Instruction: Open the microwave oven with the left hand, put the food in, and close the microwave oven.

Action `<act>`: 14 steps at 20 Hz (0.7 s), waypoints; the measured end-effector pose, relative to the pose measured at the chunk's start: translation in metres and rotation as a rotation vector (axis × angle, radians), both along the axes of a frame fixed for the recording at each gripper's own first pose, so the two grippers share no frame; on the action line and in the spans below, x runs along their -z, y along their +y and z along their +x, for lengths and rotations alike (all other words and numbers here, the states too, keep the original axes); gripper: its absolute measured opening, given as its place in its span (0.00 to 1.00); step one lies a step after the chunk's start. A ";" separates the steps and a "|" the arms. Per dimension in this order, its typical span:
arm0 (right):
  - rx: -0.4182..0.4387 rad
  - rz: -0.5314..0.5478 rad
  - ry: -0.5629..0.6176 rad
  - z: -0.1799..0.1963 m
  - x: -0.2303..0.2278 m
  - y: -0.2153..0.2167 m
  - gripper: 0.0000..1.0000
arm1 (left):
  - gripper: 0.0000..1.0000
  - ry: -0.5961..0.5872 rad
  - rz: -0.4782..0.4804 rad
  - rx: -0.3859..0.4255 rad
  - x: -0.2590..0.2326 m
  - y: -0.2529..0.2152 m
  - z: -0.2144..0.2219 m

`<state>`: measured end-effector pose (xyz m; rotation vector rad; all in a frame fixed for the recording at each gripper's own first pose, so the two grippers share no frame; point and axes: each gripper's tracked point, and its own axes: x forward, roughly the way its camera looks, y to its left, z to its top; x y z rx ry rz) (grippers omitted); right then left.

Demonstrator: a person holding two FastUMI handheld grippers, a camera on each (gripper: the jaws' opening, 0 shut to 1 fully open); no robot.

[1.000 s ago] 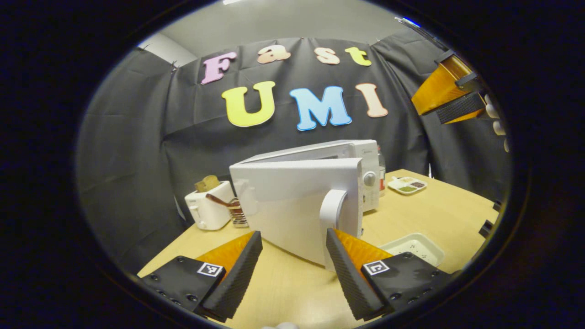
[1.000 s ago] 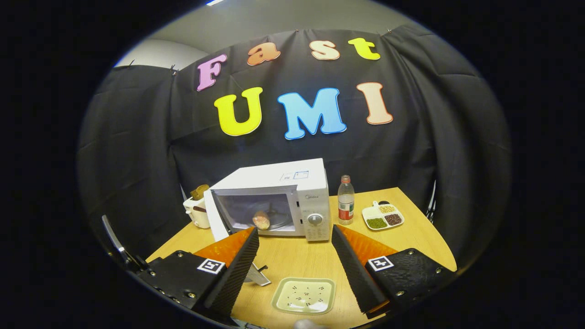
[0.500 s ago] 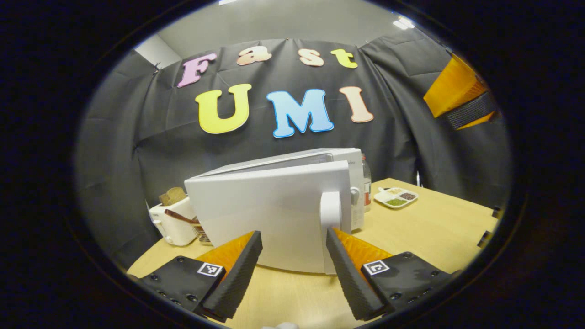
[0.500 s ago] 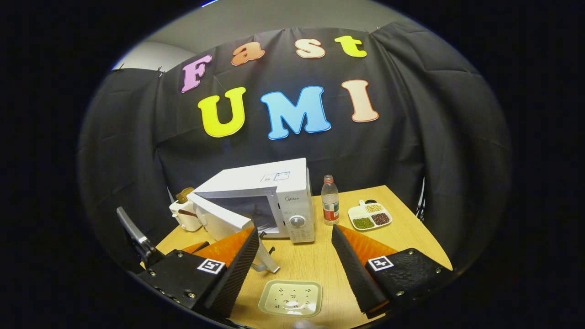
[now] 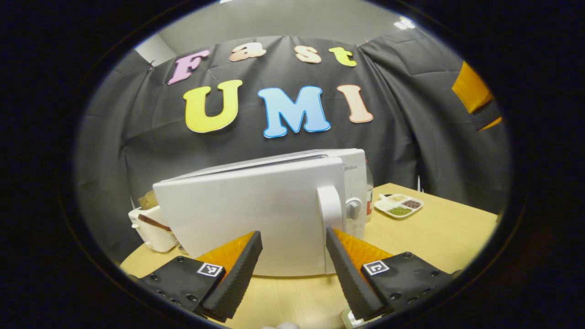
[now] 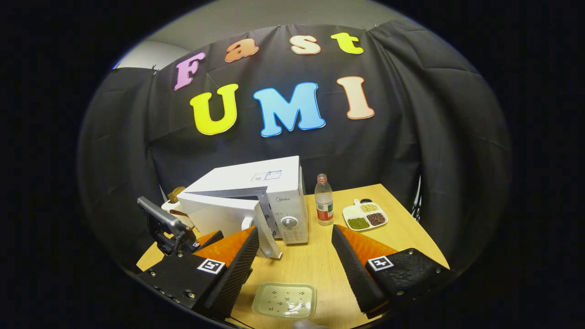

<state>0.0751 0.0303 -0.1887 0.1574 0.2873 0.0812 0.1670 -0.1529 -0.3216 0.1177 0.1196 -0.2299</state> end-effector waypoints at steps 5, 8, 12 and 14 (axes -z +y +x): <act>0.030 0.001 0.023 0.006 0.004 -0.017 0.98 | 0.98 0.003 -0.007 -0.024 0.006 -0.005 0.030; 0.037 -0.008 0.034 0.009 0.006 -0.022 0.98 | 0.95 0.022 -0.037 -0.048 0.012 -0.007 0.042; 0.042 0.005 0.046 0.009 0.009 -0.024 0.98 | 0.97 0.039 -0.067 -0.053 0.015 -0.012 0.047; 0.040 0.018 0.044 0.010 0.007 -0.024 0.98 | 0.98 0.038 -0.076 -0.059 0.015 -0.014 0.047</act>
